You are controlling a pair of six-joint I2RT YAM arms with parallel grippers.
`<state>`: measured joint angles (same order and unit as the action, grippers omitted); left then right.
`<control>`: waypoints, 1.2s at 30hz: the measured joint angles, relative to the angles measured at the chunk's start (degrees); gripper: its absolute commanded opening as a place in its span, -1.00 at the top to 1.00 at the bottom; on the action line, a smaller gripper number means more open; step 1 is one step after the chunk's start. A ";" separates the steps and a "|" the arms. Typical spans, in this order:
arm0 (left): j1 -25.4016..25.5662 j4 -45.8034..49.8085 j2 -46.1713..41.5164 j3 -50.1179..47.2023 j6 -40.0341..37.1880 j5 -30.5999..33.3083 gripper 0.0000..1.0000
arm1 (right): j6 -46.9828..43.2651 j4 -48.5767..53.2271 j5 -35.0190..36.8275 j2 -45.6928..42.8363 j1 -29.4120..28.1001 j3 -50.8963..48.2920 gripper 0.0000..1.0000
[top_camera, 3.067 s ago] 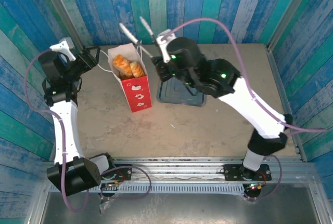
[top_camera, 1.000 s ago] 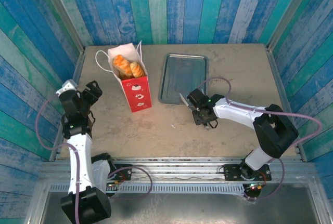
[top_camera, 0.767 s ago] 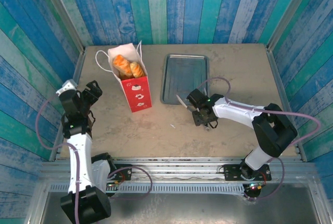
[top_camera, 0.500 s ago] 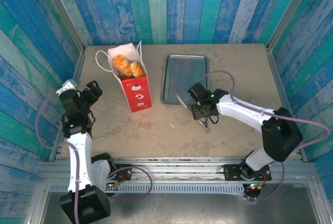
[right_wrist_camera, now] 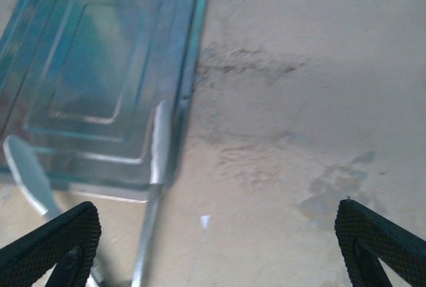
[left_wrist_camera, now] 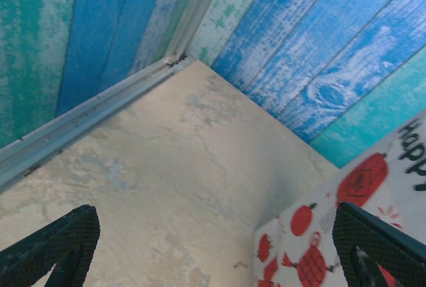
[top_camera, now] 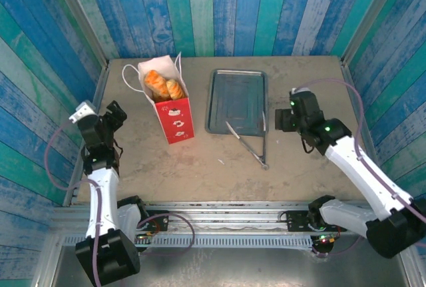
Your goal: Place the fake bread into the paper bag
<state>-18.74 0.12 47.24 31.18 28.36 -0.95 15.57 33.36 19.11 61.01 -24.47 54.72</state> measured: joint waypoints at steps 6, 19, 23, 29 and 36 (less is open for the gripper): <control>5.44 -3.67 5.01 -0.72 -1.66 6.03 -0.88 | -3.91 -11.34 1.27 -6.60 8.00 -12.26 -1.00; 14.05 -18.67 18.21 -6.27 -5.75 17.18 -0.88 | -11.69 -39.26 3.93 -1.62 17.42 -28.85 -1.00; 14.36 -28.35 21.57 -9.84 -9.18 17.99 -0.88 | -13.75 -50.23 2.89 2.56 17.77 -32.83 -1.00; 14.78 -44.81 27.02 -16.81 -14.21 16.09 -0.88 | -16.76 -66.51 -1.05 10.49 19.21 -37.07 -1.00; 15.23 -56.72 30.88 -19.50 -18.29 11.15 -0.88 | -17.09 -82.25 -7.96 19.15 20.06 -37.33 -1.00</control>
<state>-3.51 -56.60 78.13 11.68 10.07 10.20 -1.52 -48.88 11.16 80.16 -4.40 17.39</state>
